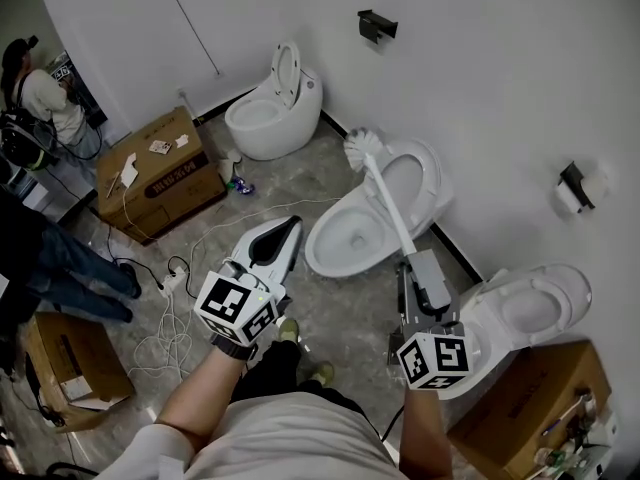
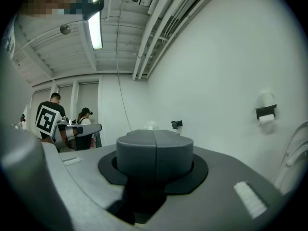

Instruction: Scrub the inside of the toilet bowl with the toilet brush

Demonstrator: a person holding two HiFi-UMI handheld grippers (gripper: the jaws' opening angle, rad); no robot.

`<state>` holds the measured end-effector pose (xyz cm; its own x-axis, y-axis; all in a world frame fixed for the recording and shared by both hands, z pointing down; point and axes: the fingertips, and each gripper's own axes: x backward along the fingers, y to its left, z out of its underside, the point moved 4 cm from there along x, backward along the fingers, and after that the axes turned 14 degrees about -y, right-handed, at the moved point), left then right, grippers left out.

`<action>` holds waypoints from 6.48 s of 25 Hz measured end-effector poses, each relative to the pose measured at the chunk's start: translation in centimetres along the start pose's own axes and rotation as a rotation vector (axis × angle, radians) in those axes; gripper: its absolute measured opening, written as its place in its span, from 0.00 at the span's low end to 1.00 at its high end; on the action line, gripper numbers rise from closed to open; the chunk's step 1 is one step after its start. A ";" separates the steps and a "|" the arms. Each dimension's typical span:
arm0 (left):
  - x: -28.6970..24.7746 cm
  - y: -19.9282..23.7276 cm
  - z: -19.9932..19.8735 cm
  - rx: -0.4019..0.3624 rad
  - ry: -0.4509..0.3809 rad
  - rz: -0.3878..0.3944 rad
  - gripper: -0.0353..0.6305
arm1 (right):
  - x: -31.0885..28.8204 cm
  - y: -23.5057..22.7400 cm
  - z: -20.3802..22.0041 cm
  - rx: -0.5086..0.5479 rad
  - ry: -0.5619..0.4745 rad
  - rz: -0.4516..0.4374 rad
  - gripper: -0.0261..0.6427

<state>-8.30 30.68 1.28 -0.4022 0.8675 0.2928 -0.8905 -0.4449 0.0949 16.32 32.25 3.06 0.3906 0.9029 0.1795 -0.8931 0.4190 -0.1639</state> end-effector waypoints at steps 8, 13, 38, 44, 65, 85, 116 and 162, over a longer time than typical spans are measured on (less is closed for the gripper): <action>-2.7 2.9 3.0 0.032 0.007 0.038 0.06 | -2.7 -0.4 2.8 0.012 0.056 0.035 0.28; -5.9 5.8 5.4 0.046 0.008 0.073 0.06 | -6.3 -0.8 4.7 0.036 0.071 0.071 0.28; -17.6 18.5 23.4 0.127 0.165 0.271 0.06 | -18.1 -5.4 23.3 -0.056 0.322 0.283 0.28; -18.2 18.4 30.8 0.139 0.249 0.279 0.06 | -17.5 -8.7 30.7 -0.095 0.416 0.313 0.28; -17.4 19.3 54.0 0.170 0.446 0.260 0.06 | -14.7 -16.7 55.7 -0.327 0.643 0.389 0.28; -16.2 20.8 65.1 0.165 0.512 0.260 0.06 | -17.6 -23.0 71.1 -0.590 0.615 0.486 0.28; -12.7 20.9 64.3 0.204 0.544 0.175 0.06 | -15.1 -19.0 69.9 -0.607 1.001 -0.110 0.28; -14.2 17.4 64.2 0.291 0.575 0.056 0.06 | -21.7 -25.4 63.0 0.239 1.672 -0.863 0.28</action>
<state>-4.40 -3.64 59.88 -0.5679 0.7860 -0.2445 -0.8036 -0.4650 0.3716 16.46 -3.99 64.47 0.3401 -0.3017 -0.8907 -0.3131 0.8568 -0.4098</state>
